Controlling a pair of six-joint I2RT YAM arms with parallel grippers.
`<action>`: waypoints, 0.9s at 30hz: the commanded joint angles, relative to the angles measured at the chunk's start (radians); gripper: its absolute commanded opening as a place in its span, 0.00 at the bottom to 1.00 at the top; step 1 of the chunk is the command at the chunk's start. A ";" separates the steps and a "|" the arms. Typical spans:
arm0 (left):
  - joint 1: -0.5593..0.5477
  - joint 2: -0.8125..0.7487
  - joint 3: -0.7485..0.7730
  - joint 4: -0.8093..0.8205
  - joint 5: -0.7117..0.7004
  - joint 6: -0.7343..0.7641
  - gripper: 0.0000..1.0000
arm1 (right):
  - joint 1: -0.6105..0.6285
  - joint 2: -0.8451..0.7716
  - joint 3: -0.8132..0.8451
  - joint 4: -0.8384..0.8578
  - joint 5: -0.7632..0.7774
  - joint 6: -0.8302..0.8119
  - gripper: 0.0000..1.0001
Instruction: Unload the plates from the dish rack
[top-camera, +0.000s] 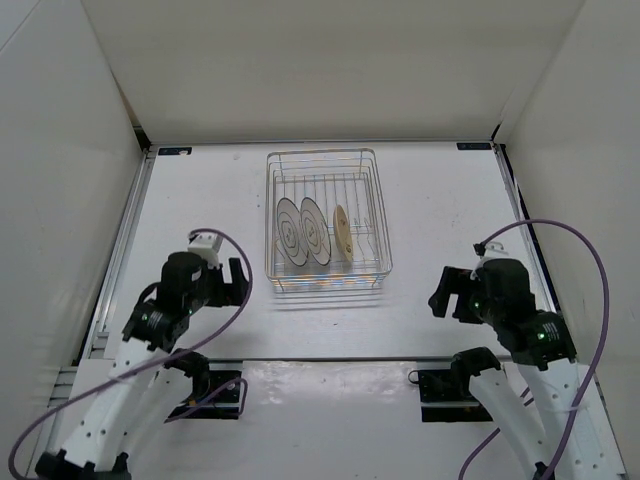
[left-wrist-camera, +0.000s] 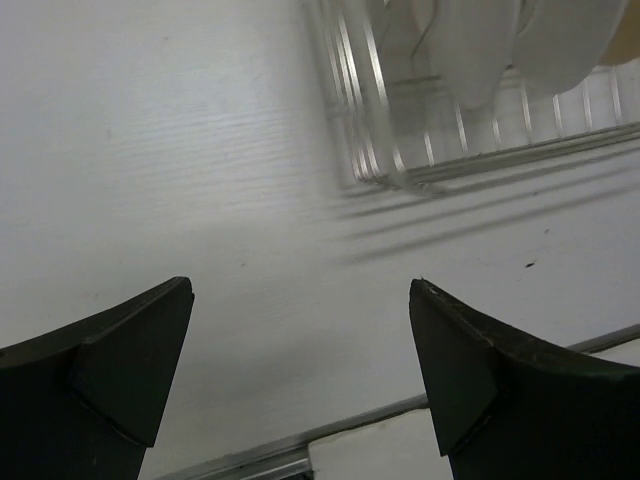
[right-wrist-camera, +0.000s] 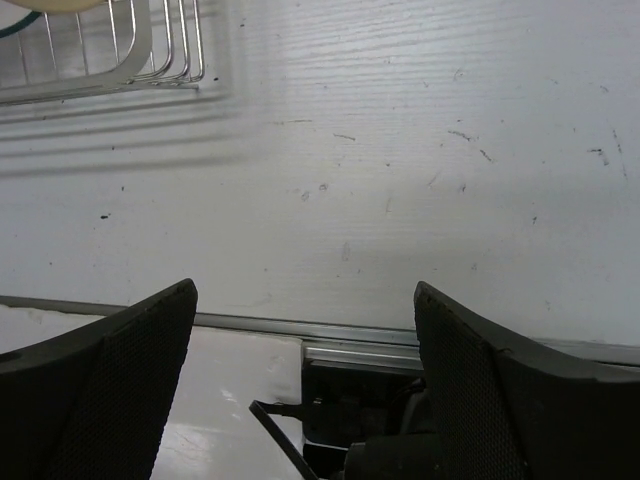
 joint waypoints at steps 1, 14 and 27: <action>-0.005 0.206 0.142 0.142 0.114 -0.009 1.00 | 0.000 -0.039 -0.039 0.040 -0.039 -0.022 0.90; -0.019 0.753 0.546 0.251 0.099 0.036 0.99 | -0.003 0.020 -0.087 0.056 -0.038 -0.013 0.90; -0.050 1.032 0.765 0.170 0.037 0.092 0.81 | -0.003 0.000 -0.096 0.057 -0.029 -0.004 0.90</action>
